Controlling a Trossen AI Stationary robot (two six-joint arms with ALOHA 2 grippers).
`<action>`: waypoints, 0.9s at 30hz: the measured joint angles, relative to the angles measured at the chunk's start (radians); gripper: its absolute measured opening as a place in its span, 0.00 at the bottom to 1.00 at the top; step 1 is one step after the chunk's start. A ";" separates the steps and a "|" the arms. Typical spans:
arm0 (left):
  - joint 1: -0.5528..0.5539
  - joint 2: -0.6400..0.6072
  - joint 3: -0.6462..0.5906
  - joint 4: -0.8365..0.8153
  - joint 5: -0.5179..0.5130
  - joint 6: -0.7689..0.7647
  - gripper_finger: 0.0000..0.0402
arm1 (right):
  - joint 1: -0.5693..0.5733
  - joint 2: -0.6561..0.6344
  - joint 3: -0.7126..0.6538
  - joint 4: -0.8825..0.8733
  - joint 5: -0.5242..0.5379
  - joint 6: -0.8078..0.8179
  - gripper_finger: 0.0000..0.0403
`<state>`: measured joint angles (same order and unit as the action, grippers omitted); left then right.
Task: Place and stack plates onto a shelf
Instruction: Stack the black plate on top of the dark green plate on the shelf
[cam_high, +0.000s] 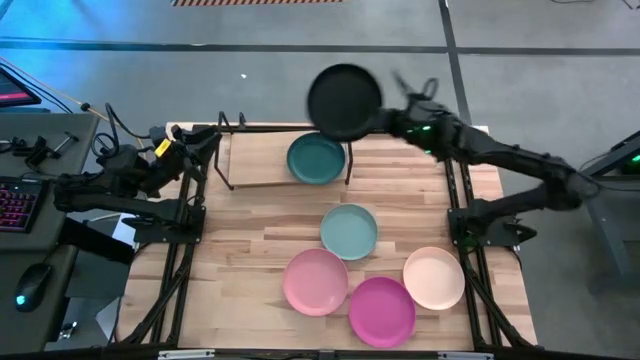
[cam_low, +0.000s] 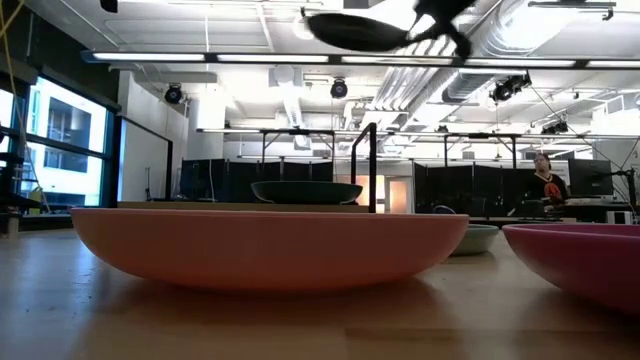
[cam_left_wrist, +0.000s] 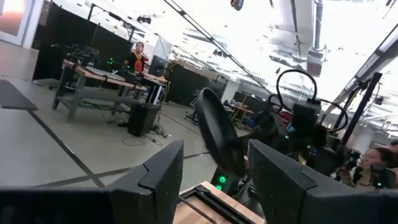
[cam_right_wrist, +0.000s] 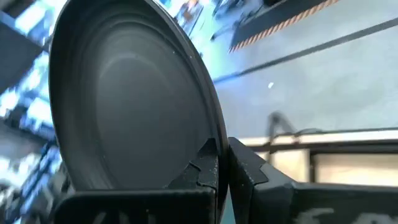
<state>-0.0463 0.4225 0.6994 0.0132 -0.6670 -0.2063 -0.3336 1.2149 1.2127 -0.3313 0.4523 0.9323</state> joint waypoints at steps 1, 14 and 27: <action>0.000 0.000 0.000 0.000 0.000 0.000 0.42 | 0.024 0.039 0.026 0.000 0.002 0.003 0.00; 0.000 0.000 0.000 -0.001 -0.005 0.196 0.42 | 0.255 0.398 0.095 0.108 0.117 0.444 0.00; 0.000 0.000 0.000 -0.041 -0.079 0.607 0.42 | 0.377 0.550 0.095 0.088 0.413 0.904 0.00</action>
<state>-0.0463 0.4229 0.6994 -0.0280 -0.7460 0.4004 0.0430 1.7645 1.3079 -0.2436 0.8653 1.8364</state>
